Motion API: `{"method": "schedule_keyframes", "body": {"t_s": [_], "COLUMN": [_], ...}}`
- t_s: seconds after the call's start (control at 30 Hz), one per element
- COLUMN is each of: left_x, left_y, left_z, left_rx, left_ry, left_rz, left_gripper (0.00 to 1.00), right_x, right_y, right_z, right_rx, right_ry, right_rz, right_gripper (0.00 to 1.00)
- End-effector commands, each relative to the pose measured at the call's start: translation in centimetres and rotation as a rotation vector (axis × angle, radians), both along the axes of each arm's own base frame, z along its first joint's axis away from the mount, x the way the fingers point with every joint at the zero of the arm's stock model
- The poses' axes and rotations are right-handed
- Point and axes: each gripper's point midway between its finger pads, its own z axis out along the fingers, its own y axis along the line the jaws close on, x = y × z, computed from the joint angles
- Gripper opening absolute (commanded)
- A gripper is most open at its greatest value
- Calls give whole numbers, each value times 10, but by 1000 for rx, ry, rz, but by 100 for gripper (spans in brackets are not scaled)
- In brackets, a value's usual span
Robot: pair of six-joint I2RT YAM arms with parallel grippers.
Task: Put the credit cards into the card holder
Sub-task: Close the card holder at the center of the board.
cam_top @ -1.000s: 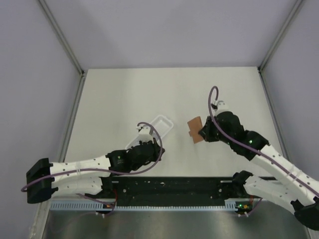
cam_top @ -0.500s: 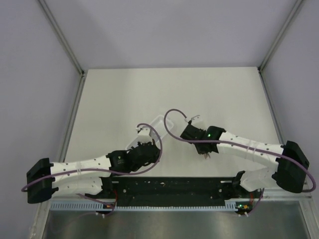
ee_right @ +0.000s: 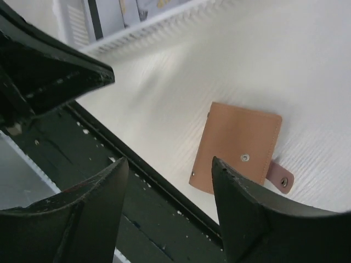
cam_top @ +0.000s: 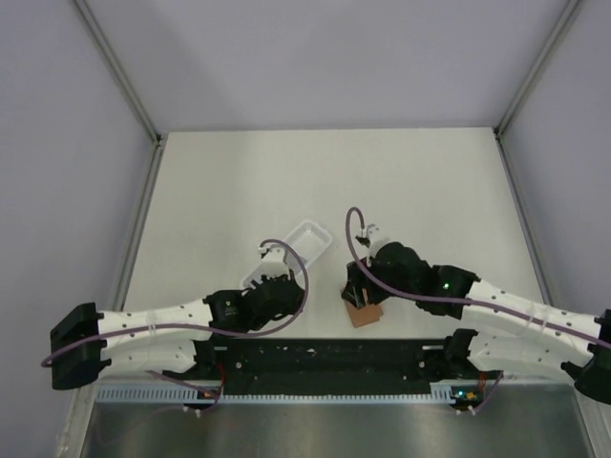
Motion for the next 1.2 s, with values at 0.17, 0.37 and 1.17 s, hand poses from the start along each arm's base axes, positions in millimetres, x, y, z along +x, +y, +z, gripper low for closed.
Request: {"method": "schedule_keyframes", "body": {"t_s": [0.17,0.37,1.17], "left_x": [9,10,15], "left_y": [-32,-48,-69], "left_z": [26,32,23], "left_rx": [-35,-29,-39], "left_ry": [-42,-39,-47], "left_rz": [-56,-94,-121], "left_gripper": [0,0,0], "right_x": [53,43,39], "right_y": [-98,-98,-73], "right_z": [-8,-41,-64], "right_rx": [-210,-180,-40], "right_ry": [-72,79,145], "right_rz": [-468,-415,-329], "right_gripper": [50,53,0]}}
